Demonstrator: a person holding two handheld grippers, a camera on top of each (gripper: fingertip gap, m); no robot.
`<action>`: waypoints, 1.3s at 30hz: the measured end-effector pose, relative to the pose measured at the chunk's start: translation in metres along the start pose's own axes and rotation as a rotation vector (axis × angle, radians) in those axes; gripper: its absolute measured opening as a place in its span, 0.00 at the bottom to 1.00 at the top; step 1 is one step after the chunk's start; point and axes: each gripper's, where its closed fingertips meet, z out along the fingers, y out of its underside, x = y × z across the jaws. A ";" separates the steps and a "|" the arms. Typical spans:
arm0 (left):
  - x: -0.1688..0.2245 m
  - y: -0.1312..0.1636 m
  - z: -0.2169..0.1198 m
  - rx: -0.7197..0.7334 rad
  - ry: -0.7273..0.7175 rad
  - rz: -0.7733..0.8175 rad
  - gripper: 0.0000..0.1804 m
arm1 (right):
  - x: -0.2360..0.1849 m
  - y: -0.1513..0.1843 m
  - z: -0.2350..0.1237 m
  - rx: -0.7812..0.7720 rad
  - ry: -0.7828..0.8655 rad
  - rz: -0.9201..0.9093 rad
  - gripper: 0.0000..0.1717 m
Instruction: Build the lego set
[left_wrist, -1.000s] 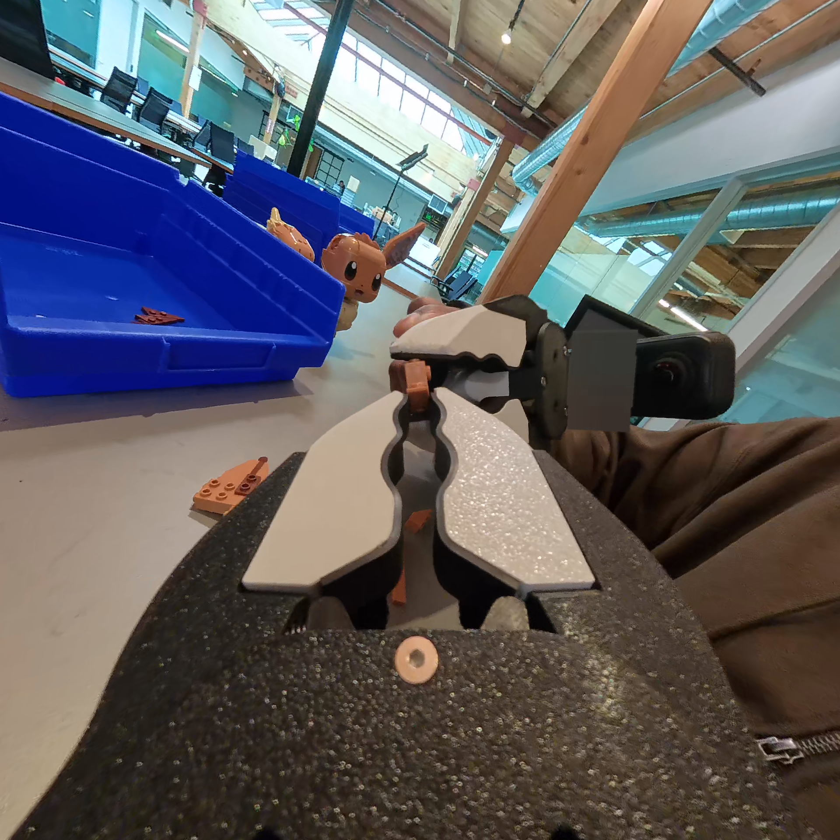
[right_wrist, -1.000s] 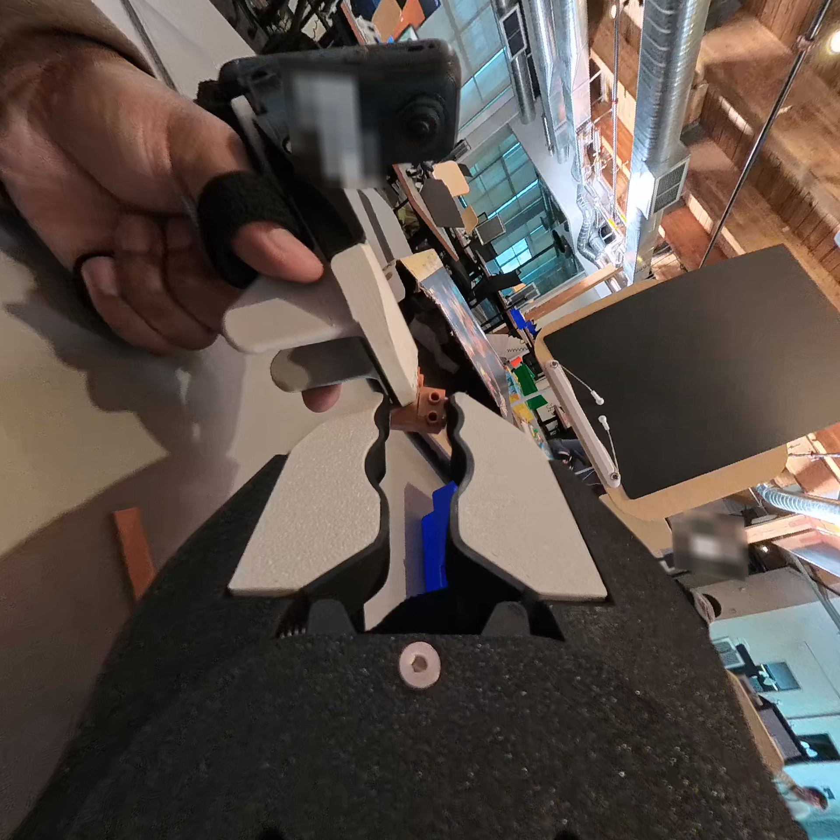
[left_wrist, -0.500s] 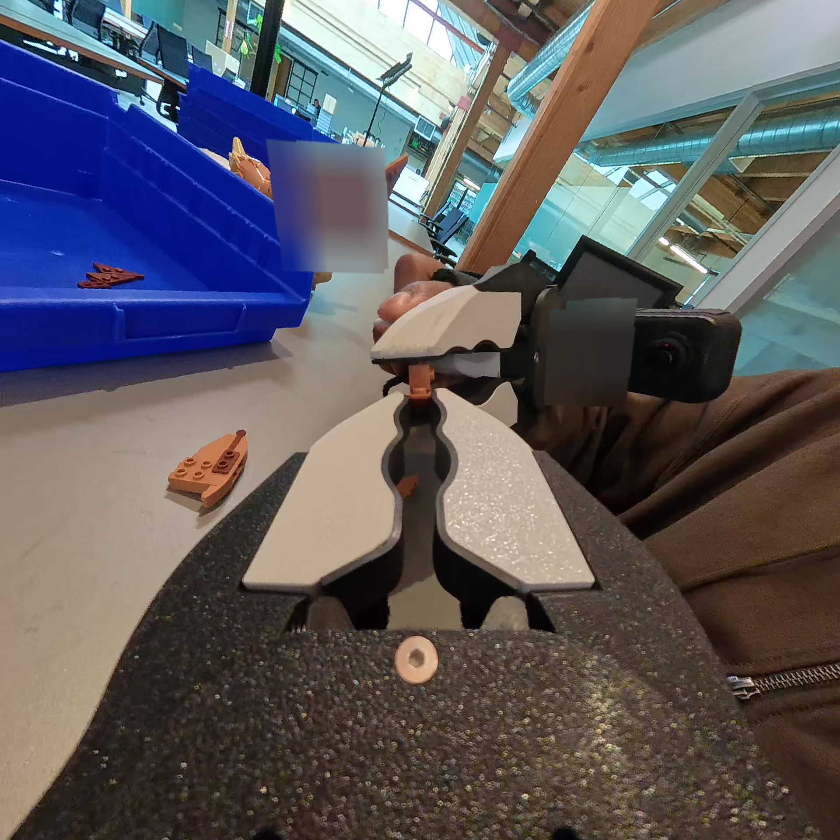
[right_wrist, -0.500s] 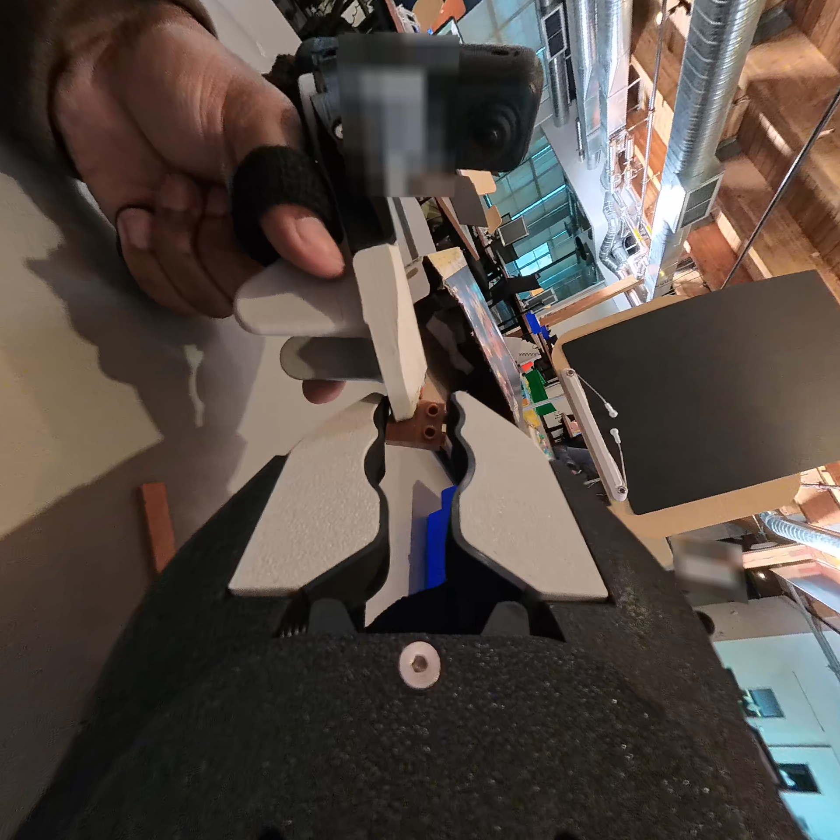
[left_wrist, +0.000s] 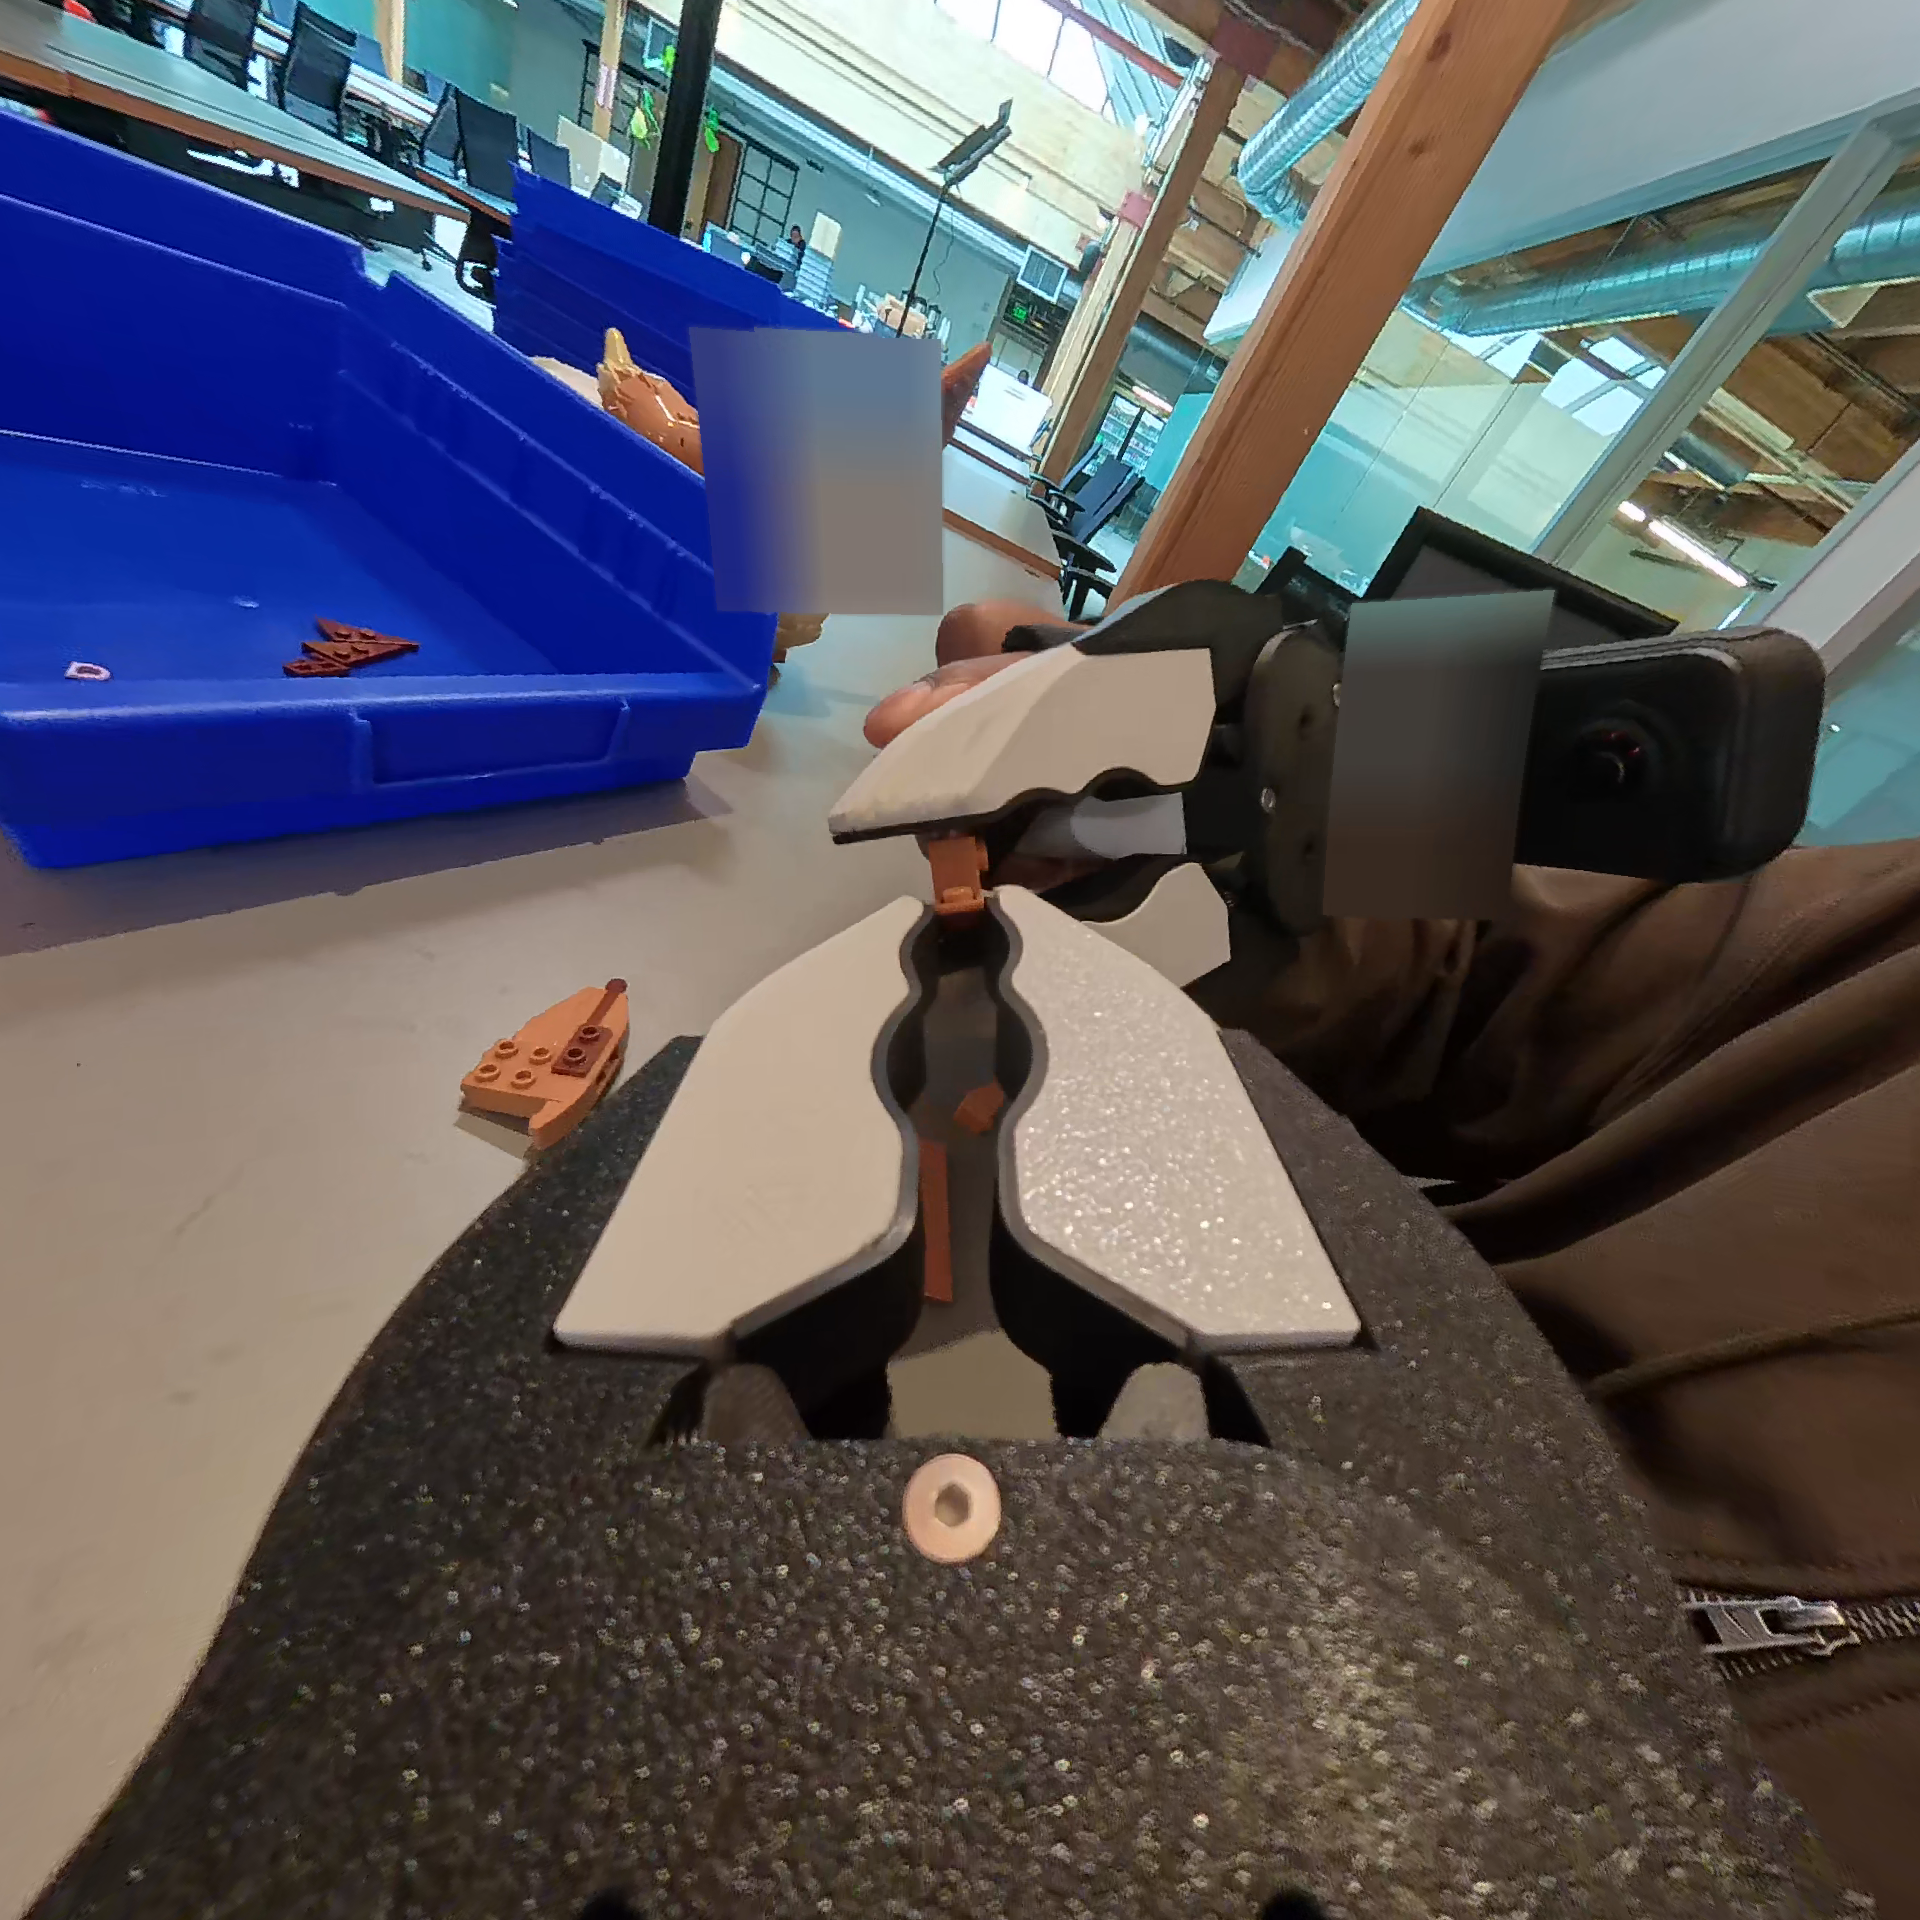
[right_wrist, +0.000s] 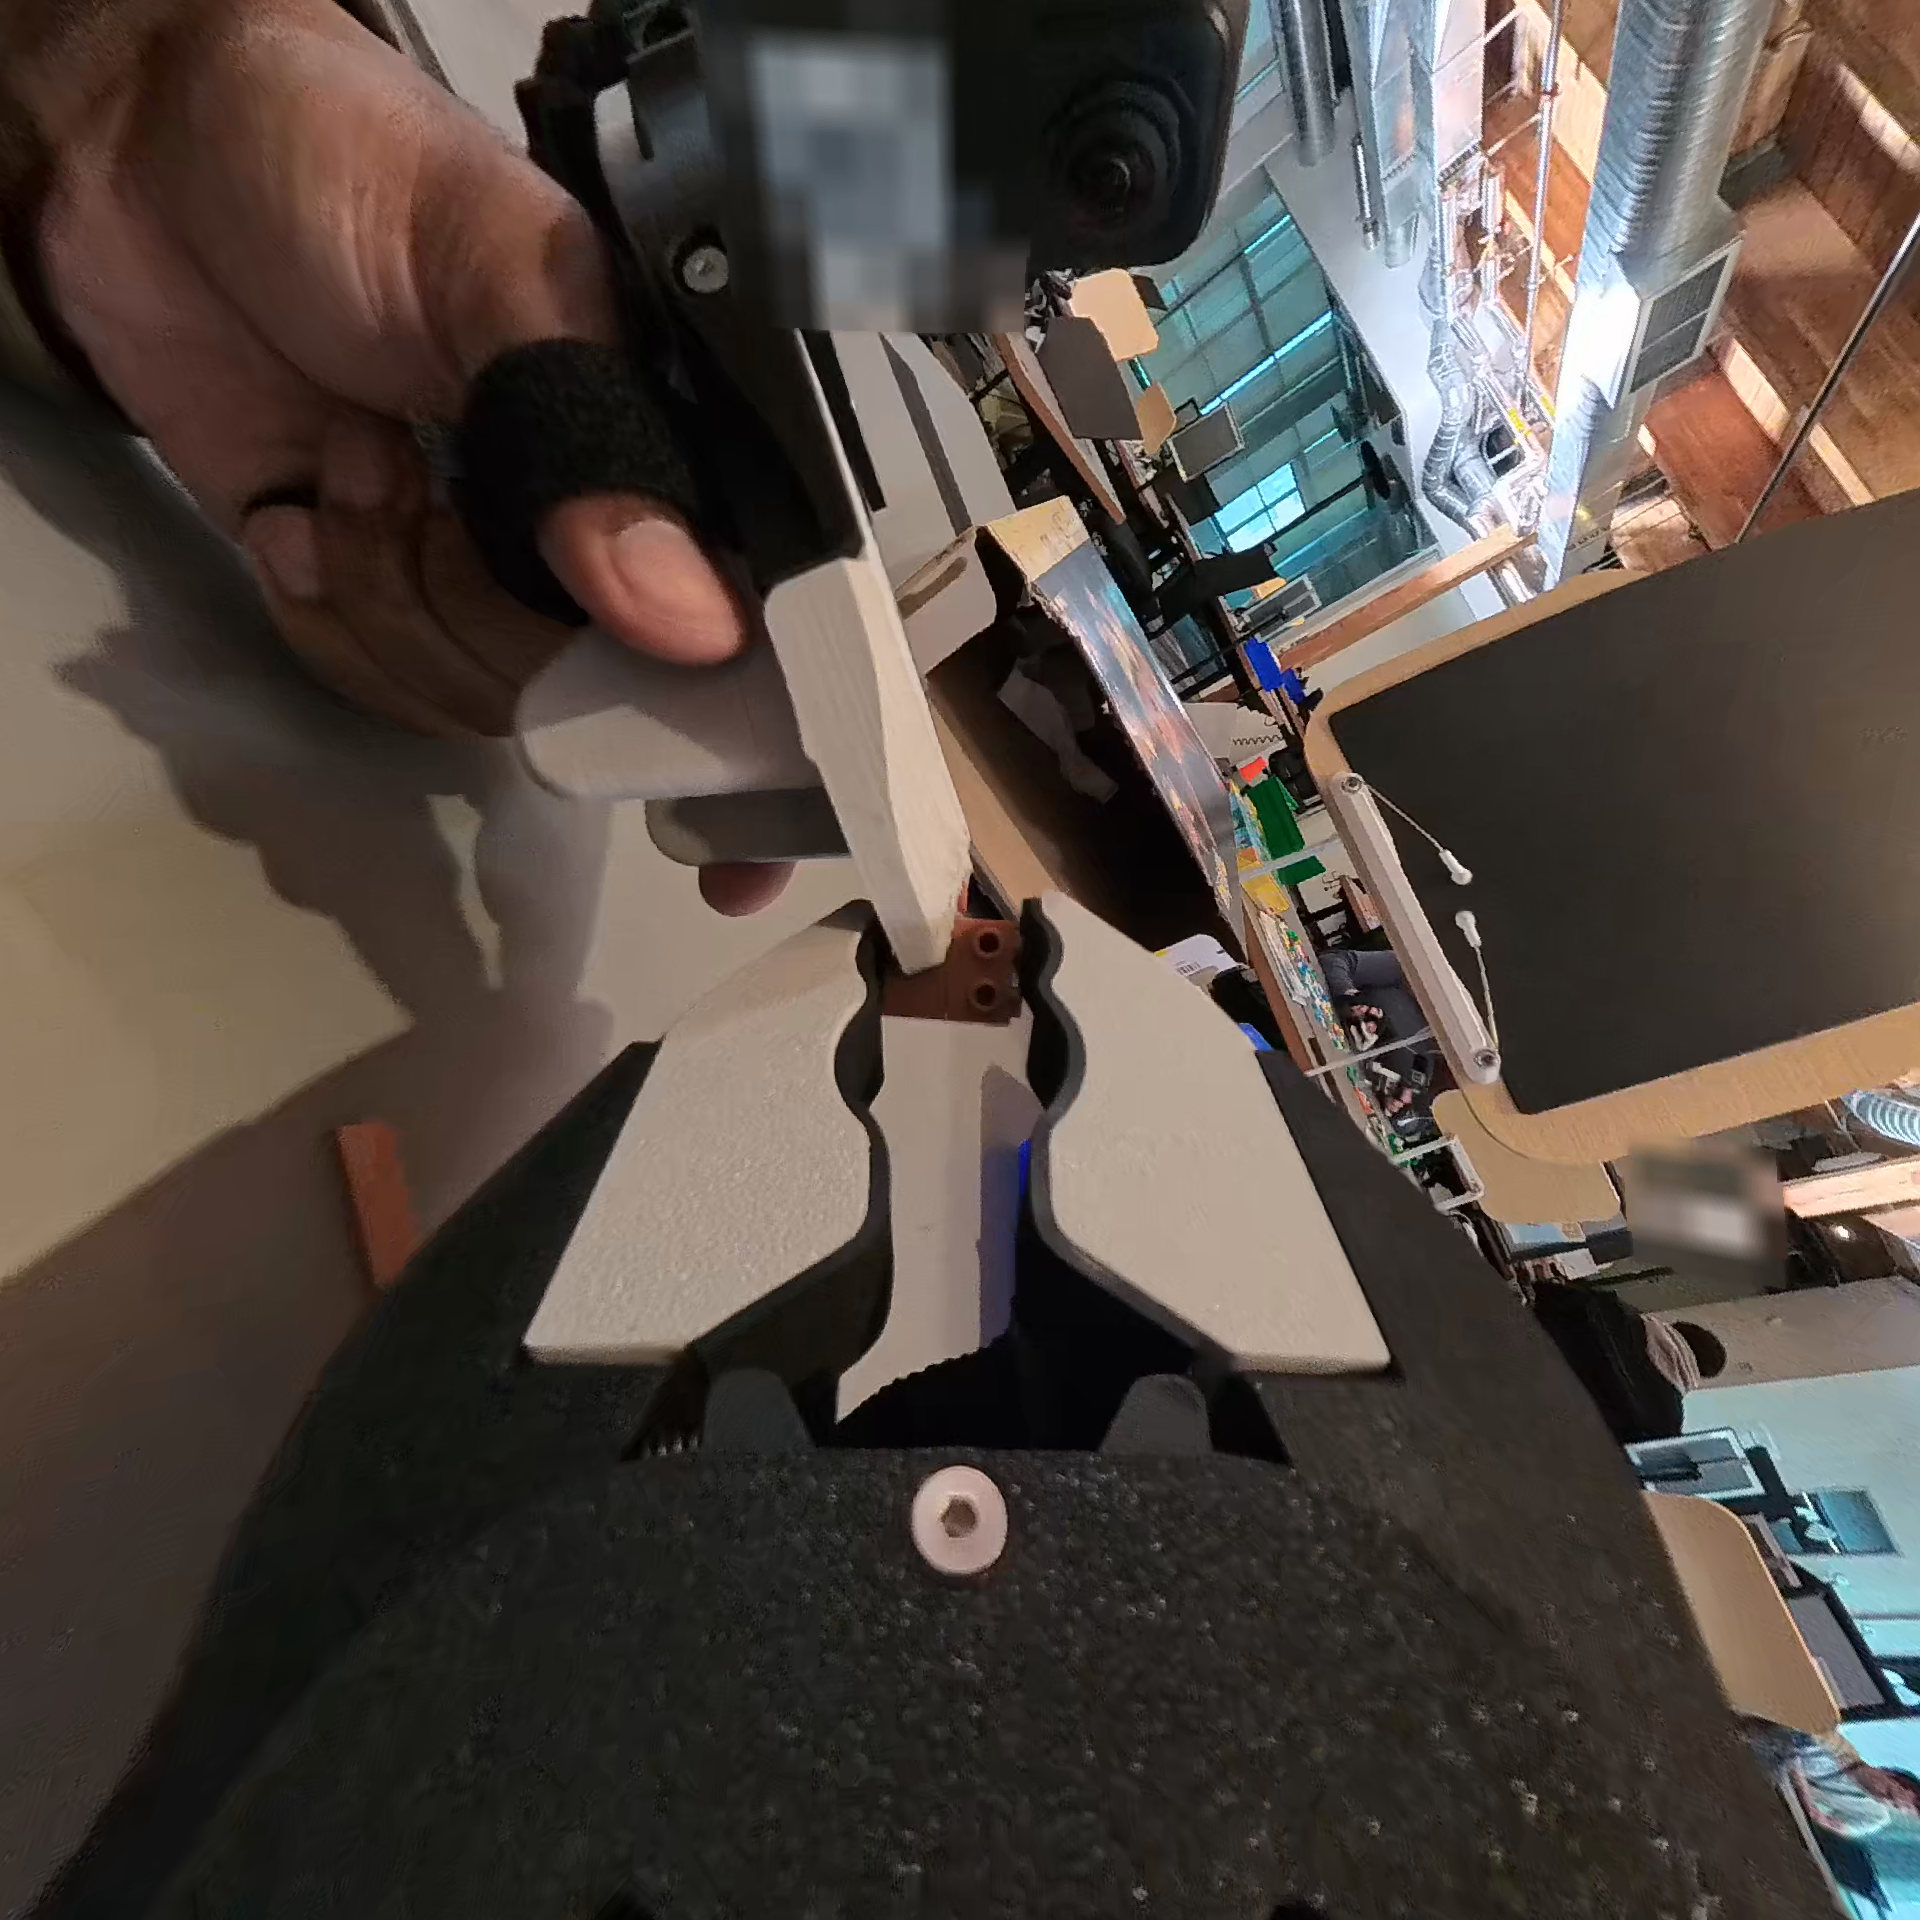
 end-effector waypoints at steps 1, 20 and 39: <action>-0.001 -0.001 0.000 0.009 -0.001 -0.004 0.04 | 0.002 0.000 0.001 0.003 0.017 -0.010 0.14; 0.001 -0.014 -0.005 0.097 0.040 -0.103 0.04 | 0.013 0.002 -0.003 -0.009 0.117 -0.063 0.13; -0.038 -0.011 -0.015 0.127 -0.168 -0.155 0.04 | 0.009 0.029 0.012 -0.178 0.039 0.258 0.17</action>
